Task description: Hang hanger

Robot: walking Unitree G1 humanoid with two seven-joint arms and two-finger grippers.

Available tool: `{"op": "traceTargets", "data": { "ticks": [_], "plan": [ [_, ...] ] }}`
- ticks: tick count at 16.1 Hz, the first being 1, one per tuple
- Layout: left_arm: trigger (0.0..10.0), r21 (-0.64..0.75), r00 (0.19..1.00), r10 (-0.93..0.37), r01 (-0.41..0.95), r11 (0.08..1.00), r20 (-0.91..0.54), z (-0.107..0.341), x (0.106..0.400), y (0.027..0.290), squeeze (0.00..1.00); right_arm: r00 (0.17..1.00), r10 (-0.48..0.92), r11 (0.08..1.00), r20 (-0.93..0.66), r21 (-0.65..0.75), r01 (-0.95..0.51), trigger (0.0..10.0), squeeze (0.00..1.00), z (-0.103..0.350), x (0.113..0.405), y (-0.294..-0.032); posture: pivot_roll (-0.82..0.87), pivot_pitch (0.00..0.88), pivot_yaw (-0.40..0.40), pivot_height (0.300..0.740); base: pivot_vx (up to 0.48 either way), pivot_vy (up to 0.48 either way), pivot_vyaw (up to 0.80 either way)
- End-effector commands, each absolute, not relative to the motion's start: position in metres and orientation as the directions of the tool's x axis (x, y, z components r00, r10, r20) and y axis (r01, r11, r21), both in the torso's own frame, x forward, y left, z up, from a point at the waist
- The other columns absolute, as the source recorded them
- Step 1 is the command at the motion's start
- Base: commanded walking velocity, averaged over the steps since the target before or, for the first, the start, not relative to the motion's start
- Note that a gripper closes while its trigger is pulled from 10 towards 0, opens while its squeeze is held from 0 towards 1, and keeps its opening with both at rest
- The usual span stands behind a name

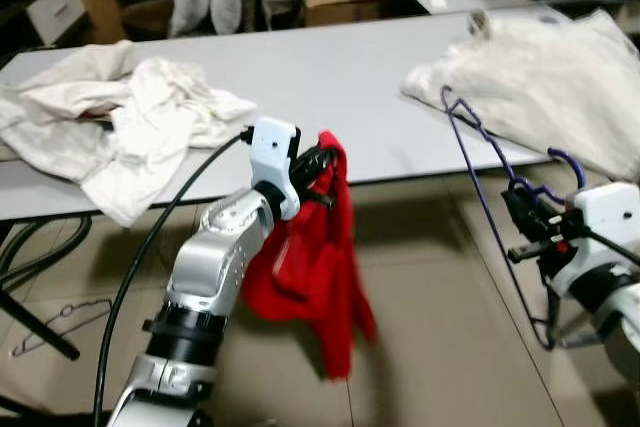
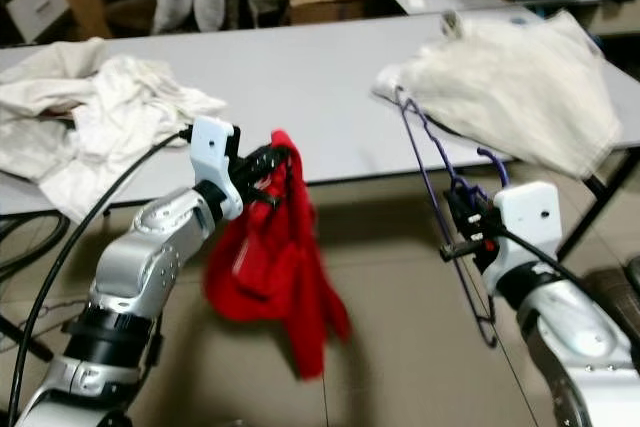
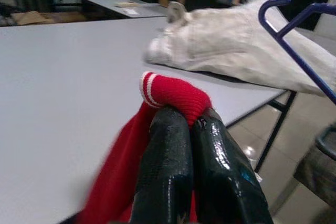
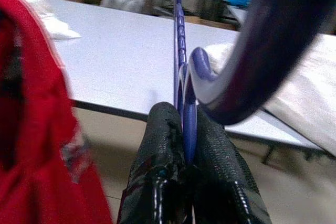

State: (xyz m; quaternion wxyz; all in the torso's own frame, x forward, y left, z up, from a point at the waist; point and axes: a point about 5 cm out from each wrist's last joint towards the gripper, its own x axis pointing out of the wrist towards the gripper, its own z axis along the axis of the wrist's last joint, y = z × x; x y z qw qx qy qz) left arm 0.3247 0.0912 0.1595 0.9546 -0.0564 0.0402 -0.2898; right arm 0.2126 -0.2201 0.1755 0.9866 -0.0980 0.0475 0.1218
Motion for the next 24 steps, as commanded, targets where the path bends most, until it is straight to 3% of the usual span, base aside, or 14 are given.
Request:
{"op": "traceTargets", "data": {
  "ticks": [1, 6, 11, 13, 14, 16, 21, 24],
  "plan": [
    [10.0, -0.114, 0.840, -0.543, 0.539, 0.834, -0.002, 0.171, 0.329, 0.097, 0.00, 0.949, 0.298, 0.934, -0.099, -0.176, -0.312, 10.0, 0.00, 0.180, 0.211, -0.214, -0.11, 0.000, 0.046, 0.740, 0.360, 0.000, -0.80],
    [10.0, -0.105, 0.826, -0.563, 0.563, 0.820, 0.041, 0.186, 0.346, 0.089, 0.00, 0.894, 0.420, 0.878, -0.154, -0.181, -0.444, 10.0, 0.00, 0.190, 0.198, -0.226, -0.12, 0.000, 0.053, 0.740, 0.360, 0.000, -0.80],
    [10.0, -0.105, 0.814, -0.577, 0.581, 0.807, 0.067, 0.199, 0.360, 0.082, 0.00, 0.789, 0.571, 0.782, -0.229, -0.143, -0.607, 10.0, 0.00, 0.208, 0.177, -0.234, -0.14, 0.000, 0.052, 0.740, 0.360, 0.000, -0.68],
    [10.0, -0.088, 0.811, -0.580, 0.586, 0.806, 0.078, 0.209, 0.369, 0.076, 0.00, 0.716, 0.652, 0.720, -0.251, -0.092, -0.688, 10.0, 0.00, 0.213, 0.171, -0.230, -0.13, 0.000, 0.036, 0.740, 0.360, 0.000, 0.00],
    [10.0, -0.026, 0.827, -0.555, 0.559, 0.829, 0.091, 0.229, 0.386, 0.077, 0.00, 0.607, 0.735, 0.630, -0.302, -0.029, -0.776, 10.0, 0.00, 0.216, 0.167, -0.225, -0.13, 0.000, 0.030, 0.740, 0.360, 0.000, 0.00],
    [10.0, 0.013, 0.845, -0.524, 0.526, 0.851, 0.107, 0.245, 0.396, 0.085, 0.00, 0.558, 0.755, 0.591, -0.345, -0.011, -0.807, 10.0, 0.00, 0.216, 0.167, -0.224, -0.13, 0.000, 0.032, 0.740, 0.364, 0.000, 0.00],
    [10.0, 0.089, 0.900, -0.389, 0.379, 0.921, 0.194, 0.287, 0.412, 0.120, 0.00, 0.605, 0.732, 0.616, -0.313, -0.075, -0.784, 10.0, 0.00, 0.216, 0.180, -0.221, -0.11, 0.000, 0.036, 0.740, 0.360, 0.000, 0.00],
    [10.0, 0.096, 0.866, -0.220, 0.198, 0.975, 0.450, 0.388, 0.414, 0.144, 0.00, 0.710, 0.672, 0.697, -0.211, -0.143, -0.703, 10.0, 0.00, 0.223, 0.200, -0.222, -0.09, 0.000, 0.018, 0.740, 0.370, 0.000, 0.00]
  ]
}}
